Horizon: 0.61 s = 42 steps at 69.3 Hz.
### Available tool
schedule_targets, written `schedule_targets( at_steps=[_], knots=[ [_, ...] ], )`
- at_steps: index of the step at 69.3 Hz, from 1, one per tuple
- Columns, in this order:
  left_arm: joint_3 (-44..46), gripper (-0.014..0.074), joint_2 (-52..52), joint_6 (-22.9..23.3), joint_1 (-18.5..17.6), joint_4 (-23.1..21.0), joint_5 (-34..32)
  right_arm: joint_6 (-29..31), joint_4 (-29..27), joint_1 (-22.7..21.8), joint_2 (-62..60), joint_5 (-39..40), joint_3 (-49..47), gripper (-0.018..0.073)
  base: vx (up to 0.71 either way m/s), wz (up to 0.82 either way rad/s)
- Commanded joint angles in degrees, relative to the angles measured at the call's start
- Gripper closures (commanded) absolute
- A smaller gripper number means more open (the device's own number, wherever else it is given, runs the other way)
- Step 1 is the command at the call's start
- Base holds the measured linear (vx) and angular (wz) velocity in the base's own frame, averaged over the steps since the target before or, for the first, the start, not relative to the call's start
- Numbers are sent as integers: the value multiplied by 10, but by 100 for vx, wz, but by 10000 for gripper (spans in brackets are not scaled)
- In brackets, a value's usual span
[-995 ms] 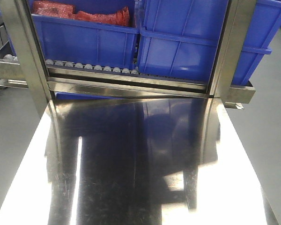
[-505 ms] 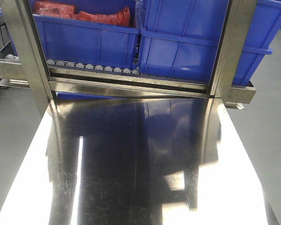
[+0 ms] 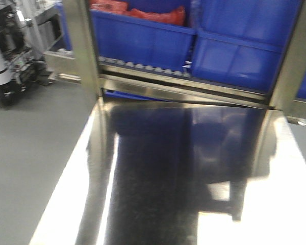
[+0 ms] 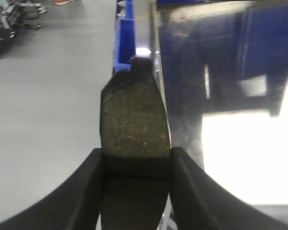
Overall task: Move and align brake pads A on conveyor
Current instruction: 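Turn the base away from the table toward the yellow floor line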
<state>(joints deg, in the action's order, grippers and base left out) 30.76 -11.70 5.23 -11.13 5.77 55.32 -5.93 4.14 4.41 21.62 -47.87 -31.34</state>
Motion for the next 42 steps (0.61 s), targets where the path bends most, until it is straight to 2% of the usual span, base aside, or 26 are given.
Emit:
schedule_targets(
  at_steps=[1,42],
  knots=[
    [13,603,-5,-1,2,1,-52,3,6,-4,3,50,-16,564,-12,50],
    [13,603,-5,-1,2,1,-52,3,6,-4,3,50,-16,564,-18,62]
  ],
)
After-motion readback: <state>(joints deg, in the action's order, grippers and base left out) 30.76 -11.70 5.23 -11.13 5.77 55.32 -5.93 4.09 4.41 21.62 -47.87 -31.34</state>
